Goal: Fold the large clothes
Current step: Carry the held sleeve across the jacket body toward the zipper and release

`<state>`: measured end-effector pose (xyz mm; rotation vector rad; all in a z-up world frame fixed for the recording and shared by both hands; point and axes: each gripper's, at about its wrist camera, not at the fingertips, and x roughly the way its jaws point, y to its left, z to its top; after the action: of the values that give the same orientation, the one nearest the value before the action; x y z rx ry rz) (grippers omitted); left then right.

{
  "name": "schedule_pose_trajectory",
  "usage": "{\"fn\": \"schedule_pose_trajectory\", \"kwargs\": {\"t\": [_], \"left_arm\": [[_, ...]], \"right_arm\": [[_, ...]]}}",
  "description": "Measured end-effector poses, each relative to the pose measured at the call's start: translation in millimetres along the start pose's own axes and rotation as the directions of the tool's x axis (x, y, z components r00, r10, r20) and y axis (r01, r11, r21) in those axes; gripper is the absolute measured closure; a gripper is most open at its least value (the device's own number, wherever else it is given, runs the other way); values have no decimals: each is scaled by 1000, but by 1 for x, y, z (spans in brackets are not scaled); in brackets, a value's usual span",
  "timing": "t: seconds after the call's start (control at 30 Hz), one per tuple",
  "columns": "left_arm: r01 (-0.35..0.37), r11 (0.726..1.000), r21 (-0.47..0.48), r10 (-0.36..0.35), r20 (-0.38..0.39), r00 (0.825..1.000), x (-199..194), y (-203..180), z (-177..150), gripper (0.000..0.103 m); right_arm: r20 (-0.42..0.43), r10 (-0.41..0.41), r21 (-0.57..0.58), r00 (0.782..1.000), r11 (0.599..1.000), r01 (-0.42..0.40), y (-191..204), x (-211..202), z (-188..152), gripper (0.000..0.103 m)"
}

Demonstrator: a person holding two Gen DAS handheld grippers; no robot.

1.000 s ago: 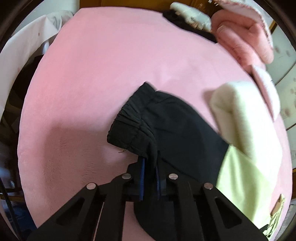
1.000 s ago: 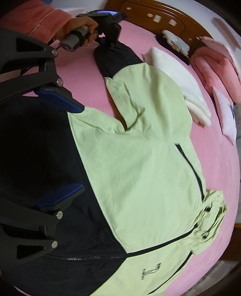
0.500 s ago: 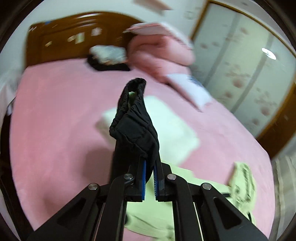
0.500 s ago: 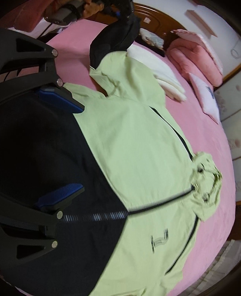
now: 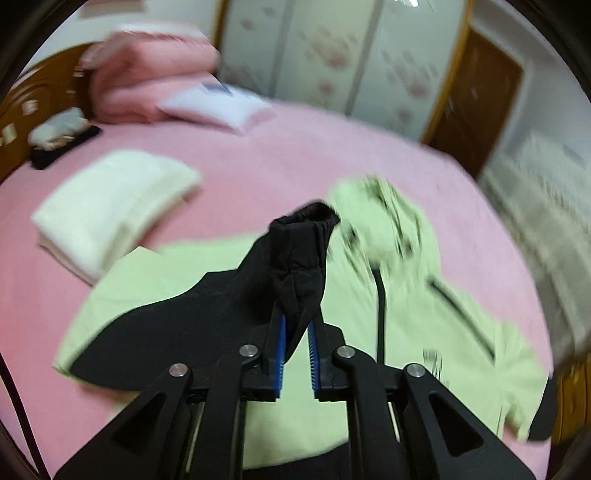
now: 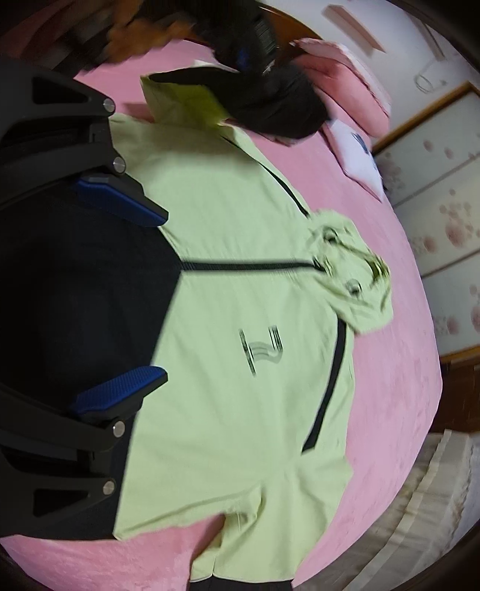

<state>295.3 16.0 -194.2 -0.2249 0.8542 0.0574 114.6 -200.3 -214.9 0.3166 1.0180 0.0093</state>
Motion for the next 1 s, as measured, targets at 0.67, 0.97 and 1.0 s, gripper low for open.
{"fn": "schedule_pose_trajectory", "kwargs": {"t": [0.67,0.97,1.0], "left_arm": [[-276,957,94,291,-340,894,-16,99,-72,20],[-316,948,23,295,-427,855,8,179,-92,20],[-306,952,14,282,-434,856,11,184,-93,20]], "right_arm": [[-255,376,110,891,927,-359,62,84,7,54],[-327,254,227,910,956,-185,106,155,9,78],[-333,237,240,913,957,-160,109,161,11,83]]}}
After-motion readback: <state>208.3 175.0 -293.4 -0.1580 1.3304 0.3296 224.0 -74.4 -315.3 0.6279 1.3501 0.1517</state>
